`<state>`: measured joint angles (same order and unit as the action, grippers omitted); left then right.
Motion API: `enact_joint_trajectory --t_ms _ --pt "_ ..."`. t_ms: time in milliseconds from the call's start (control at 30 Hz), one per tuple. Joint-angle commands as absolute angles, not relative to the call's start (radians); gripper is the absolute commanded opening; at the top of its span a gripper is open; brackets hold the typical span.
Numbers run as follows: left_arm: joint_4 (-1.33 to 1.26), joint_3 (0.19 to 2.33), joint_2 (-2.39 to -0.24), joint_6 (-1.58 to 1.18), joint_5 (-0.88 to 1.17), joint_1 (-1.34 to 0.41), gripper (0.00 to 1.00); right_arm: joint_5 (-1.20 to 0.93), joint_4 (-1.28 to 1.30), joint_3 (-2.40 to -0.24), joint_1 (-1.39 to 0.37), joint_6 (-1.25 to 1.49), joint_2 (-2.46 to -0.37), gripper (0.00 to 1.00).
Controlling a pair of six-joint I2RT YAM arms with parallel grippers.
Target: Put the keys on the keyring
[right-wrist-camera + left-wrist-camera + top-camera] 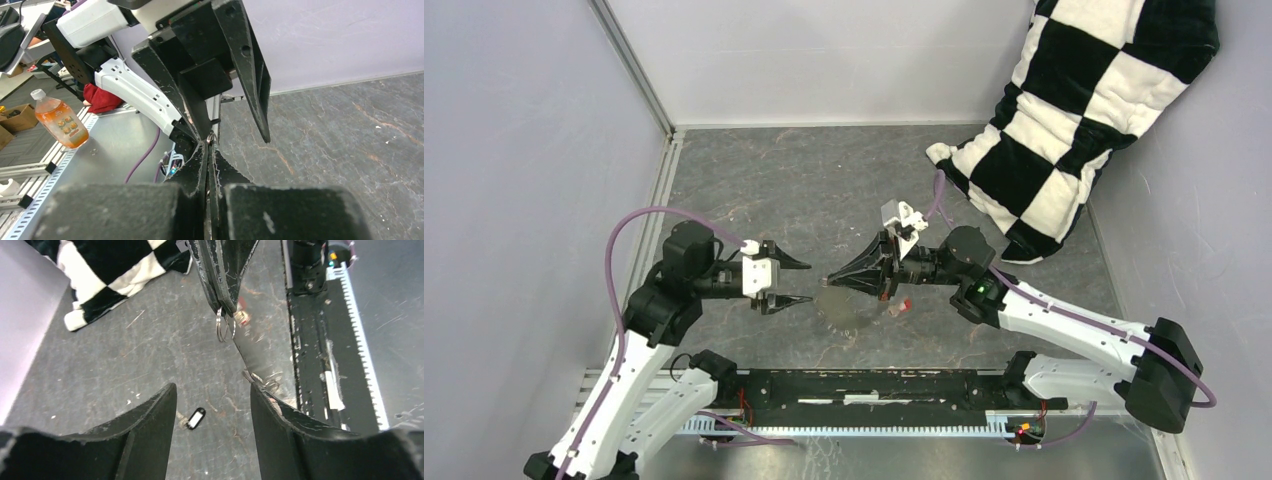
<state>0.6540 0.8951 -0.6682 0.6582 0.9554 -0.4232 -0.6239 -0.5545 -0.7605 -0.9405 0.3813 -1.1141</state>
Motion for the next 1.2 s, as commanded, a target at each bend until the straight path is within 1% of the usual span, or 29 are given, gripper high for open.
enact_joint_trajectory --t_ms 0,133,167,267,333,500,667,967,1167 --pt "0.552 0.889 -0.721 0.532 1.074 -0.426 0.61 -0.625 -0.693 -0.749 -0.945 0.418 -1.115 0.01" --pt "0.605 0.901 -0.754 0.508 1.178 -0.427 0.59 -0.576 -0.715 -0.727 -0.955 0.408 -1.112 0.01" --pt "0.617 0.900 -0.754 0.510 1.183 -0.427 0.57 -0.562 -0.722 -0.718 -0.957 0.403 -1.110 0.01" --pt "0.621 0.893 -0.745 0.502 1.186 -0.426 0.46 -0.497 -0.746 -0.687 -0.968 0.396 -1.106 0.01" --pt "0.620 0.889 -0.739 0.497 1.196 -0.427 0.43 -0.471 -0.765 -0.670 -0.980 0.389 -1.113 0.00" --pt "0.630 0.923 -0.717 0.494 1.189 -0.427 0.44 -0.482 -0.829 -0.653 -0.989 0.414 -1.140 0.01" --pt "0.754 0.974 -0.707 0.671 1.140 -0.426 0.44 -0.512 -0.856 -0.644 -0.989 0.429 -1.138 0.01" --pt "0.728 0.978 -0.721 0.623 1.096 -0.426 0.38 -0.539 -0.810 -0.650 -0.991 0.395 -1.123 0.01" --pt "0.700 0.968 -0.731 0.569 1.066 -0.426 0.38 -0.546 -0.802 -0.650 -1.003 0.378 -1.126 0.01"
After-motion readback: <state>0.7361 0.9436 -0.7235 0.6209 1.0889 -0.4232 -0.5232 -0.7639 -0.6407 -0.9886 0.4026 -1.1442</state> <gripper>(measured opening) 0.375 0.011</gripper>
